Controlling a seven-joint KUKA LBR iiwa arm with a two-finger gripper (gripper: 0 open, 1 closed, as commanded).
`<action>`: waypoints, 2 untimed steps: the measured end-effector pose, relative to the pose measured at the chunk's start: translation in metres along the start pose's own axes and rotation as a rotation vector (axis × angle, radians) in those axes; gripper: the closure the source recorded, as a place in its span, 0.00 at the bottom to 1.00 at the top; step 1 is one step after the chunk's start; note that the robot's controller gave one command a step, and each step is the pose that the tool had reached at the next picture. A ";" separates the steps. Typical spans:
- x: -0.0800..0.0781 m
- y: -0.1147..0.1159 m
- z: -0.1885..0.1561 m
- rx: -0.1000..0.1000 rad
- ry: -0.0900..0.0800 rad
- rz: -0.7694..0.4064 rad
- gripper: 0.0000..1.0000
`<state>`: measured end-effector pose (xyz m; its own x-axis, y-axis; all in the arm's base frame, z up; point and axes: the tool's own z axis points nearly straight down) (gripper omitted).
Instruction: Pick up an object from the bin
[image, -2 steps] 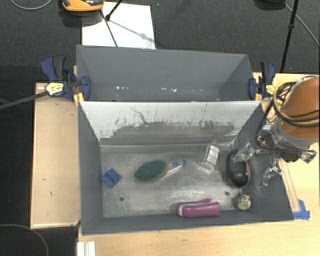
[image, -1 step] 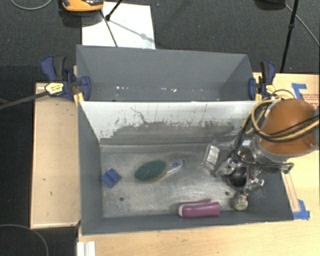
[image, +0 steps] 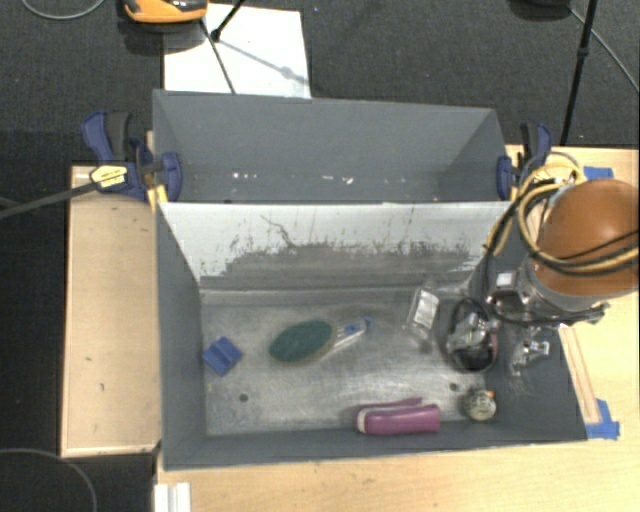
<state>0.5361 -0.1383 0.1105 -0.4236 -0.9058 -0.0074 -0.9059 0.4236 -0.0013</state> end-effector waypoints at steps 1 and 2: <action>-0.010 0.006 0.024 -0.005 -0.020 -0.216 0.00; -0.014 0.003 0.008 0.000 0.000 -0.275 0.00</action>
Offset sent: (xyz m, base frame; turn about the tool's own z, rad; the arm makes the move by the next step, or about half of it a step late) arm -0.0052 -0.0057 -0.0405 -0.2420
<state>0.5395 -0.1245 0.1022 -0.1616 -0.9868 -0.0071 -0.9869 0.1616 -0.0033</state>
